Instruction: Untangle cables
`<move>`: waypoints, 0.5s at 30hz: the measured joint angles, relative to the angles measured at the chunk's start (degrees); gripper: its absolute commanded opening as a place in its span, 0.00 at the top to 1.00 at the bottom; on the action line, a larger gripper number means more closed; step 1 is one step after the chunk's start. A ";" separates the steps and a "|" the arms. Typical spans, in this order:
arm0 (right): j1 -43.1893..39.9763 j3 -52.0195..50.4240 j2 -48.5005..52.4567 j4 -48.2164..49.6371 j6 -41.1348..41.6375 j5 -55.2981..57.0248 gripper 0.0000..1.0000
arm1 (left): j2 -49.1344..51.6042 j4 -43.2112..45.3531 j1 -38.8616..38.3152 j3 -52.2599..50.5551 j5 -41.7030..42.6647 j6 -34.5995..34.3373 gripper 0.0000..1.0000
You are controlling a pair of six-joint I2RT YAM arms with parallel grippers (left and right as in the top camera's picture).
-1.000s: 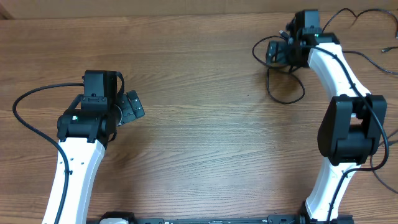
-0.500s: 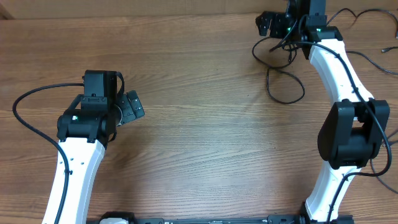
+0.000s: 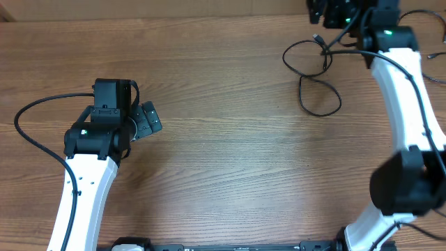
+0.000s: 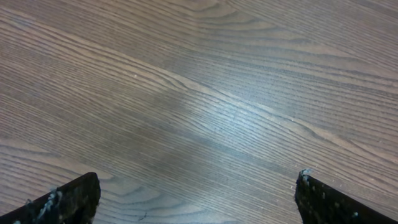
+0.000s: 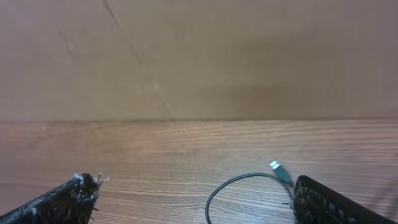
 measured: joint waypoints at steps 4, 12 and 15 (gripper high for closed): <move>-0.26 0.02 -4.46 0.33 0.02 0.31 0.00 | 0.00 0.00 0.00 0.00 0.00 0.00 0.00; -0.24 0.17 -5.20 -1.70 -0.02 0.46 0.00 | 0.00 -0.02 0.00 0.00 0.00 0.00 0.00; -0.26 0.15 -6.58 -3.61 0.02 0.46 0.00 | 0.00 -0.02 0.00 0.00 0.00 0.00 0.00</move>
